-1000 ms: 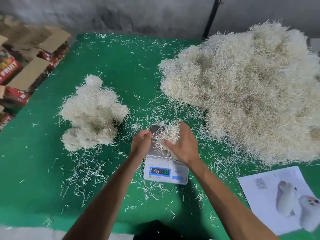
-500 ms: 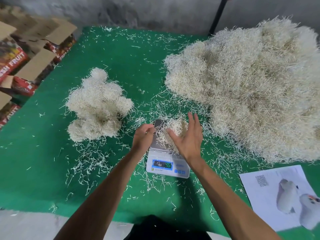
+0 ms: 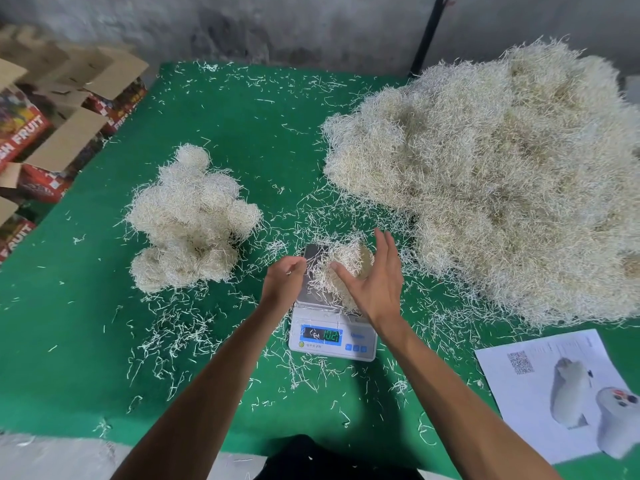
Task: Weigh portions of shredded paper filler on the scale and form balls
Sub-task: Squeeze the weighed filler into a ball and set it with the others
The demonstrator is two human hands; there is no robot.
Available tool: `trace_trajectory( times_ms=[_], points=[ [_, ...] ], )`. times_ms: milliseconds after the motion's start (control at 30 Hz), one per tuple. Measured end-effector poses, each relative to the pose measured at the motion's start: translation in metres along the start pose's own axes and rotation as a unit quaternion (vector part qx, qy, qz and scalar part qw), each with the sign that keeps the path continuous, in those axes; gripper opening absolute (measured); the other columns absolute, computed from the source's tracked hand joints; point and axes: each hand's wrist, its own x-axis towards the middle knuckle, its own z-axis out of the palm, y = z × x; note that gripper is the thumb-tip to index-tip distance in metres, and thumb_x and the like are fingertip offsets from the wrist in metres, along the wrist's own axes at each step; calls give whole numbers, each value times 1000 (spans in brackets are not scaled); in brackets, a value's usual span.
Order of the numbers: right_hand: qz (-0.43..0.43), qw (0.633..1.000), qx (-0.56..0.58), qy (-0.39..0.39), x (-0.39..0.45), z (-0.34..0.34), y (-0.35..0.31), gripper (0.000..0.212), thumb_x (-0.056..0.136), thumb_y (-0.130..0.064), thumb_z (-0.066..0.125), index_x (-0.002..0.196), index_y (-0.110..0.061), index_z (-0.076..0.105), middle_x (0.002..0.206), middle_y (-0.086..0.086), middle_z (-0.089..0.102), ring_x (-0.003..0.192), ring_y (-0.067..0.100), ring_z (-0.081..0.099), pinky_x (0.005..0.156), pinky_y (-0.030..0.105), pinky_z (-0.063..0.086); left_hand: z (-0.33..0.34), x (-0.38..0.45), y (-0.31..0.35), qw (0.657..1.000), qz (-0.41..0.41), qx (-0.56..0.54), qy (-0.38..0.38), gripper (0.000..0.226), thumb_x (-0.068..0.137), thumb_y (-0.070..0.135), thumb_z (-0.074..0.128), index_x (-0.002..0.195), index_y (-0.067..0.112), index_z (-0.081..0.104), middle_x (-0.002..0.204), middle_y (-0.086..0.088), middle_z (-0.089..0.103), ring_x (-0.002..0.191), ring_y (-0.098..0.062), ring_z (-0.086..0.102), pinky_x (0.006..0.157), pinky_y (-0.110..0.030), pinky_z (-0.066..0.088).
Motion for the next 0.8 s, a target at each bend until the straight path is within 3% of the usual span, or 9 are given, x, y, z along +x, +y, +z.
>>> trace_trajectory(
  times_ms=[167,267,367,433,500,567,633,733,800],
  points=[
    [0,1000,-7,-22,4,-1,-2,114,81,-93,50,165,-29,8,173,7,11,158,26,19,121,64,28,-4,-1,-3,1000,2,31,6,31,101,31,54,124,14,65,113,4,69,99,-11,66,76,-23,55],
    [-4,995,-48,-89,2,7,-6,113,79,-91,53,165,-36,2,173,7,-2,155,34,24,118,65,31,-2,-2,-8,1000,3,28,-3,25,101,29,53,116,15,67,99,7,69,79,-11,65,70,-26,58],
    [-34,981,-100,-161,-8,22,-7,98,91,-60,67,163,-38,4,173,11,-6,149,40,37,117,60,39,1,-3,-11,999,-26,-33,-32,21,100,28,54,110,15,67,96,2,70,81,-16,66,75,-35,60],
    [-56,977,-92,-183,-15,28,-13,87,96,-33,70,162,-37,13,171,14,8,136,36,54,117,53,41,2,-6,-8,990,-82,-100,-49,32,98,33,58,123,14,63,105,3,69,95,-15,68,84,-42,61],
    [-55,980,-21,-191,-16,28,-26,81,96,-23,69,159,-36,21,164,12,23,133,32,55,114,49,45,0,-8,-4,978,-131,-152,-51,44,94,48,61,130,22,59,112,10,65,102,-15,65,87,-42,61],
    [-85,979,49,-180,-13,27,-46,78,95,-27,67,159,-32,23,158,6,31,140,23,44,116,44,42,-5,-7,2,958,-147,-228,-88,51,90,63,59,131,33,58,121,16,61,109,-14,61,93,-48,57],
    [-150,969,66,-183,-11,24,-64,77,96,-37,62,160,-30,21,158,1,33,144,18,37,118,40,38,-13,-5,13,958,-90,-251,-110,45,96,58,53,127,28,66,125,1,67,115,-21,64,98,-46,54],
    [-219,956,51,-186,-12,19,-82,70,98,-55,47,159,-31,21,170,-2,20,154,13,18,123,37,22,-32,-8,38,969,4,-239,-55,32,102,39,49,98,16,71,88,-18,70,85,-36,69,73,-48,58],
    [-234,958,59,-151,-6,18,-89,63,103,-58,37,157,-29,31,172,-4,14,156,10,11,126,40,15,-36,-8,43,989,25,-148,6,45,102,45,43,115,9,66,99,-25,66,97,-34,69,85,-50,56]
  ],
)
